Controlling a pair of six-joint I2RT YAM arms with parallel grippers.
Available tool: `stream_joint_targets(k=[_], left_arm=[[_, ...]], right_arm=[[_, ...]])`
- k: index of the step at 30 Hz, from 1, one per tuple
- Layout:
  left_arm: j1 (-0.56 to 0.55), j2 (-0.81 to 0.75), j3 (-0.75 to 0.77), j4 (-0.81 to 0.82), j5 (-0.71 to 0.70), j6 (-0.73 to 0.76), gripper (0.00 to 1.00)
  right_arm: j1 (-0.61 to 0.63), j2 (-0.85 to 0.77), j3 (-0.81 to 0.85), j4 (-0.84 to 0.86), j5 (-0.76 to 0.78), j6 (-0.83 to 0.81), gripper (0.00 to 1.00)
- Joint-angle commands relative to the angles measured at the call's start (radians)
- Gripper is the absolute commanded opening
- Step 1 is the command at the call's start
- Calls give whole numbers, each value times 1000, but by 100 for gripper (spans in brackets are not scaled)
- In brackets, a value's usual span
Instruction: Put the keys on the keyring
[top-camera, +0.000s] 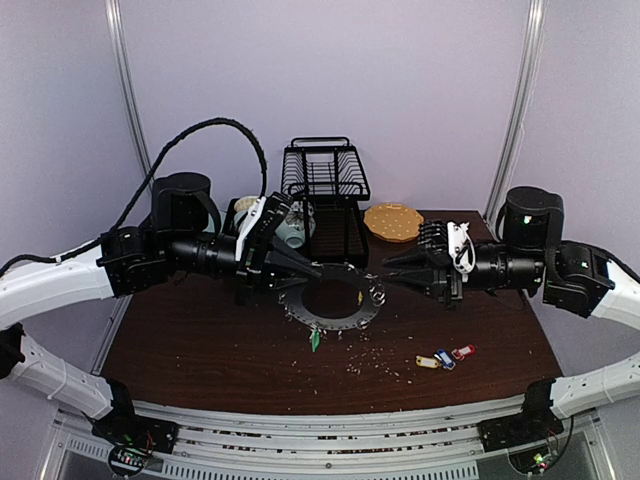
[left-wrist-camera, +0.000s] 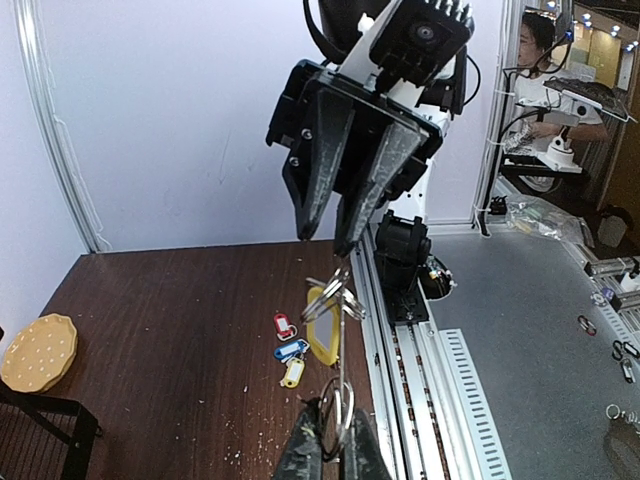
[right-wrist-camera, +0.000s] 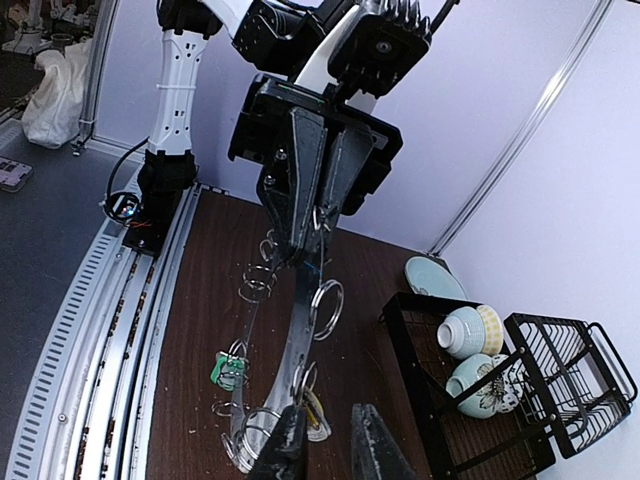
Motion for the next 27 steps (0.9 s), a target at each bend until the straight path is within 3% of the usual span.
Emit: stream_joint_targets(k=[1, 7, 12, 21, 27], left_arm=[[3, -11, 24, 65, 18, -7, 0], [3, -8, 28, 66, 16, -8, 0], [3, -7, 26, 63, 17, -8, 0], [3, -16, 20, 62, 15, -5, 0], [3, -18, 18, 61, 14, -5, 0]], right_arm=[[-4, 16, 30, -12, -57, 7, 18], [-3, 75, 78, -75, -125, -2, 17], [-4, 71, 71, -70, -121, 13, 5], [-3, 50, 64, -74, -78, 34, 10], [-5, 38, 58, -80, -60, 30, 7]])
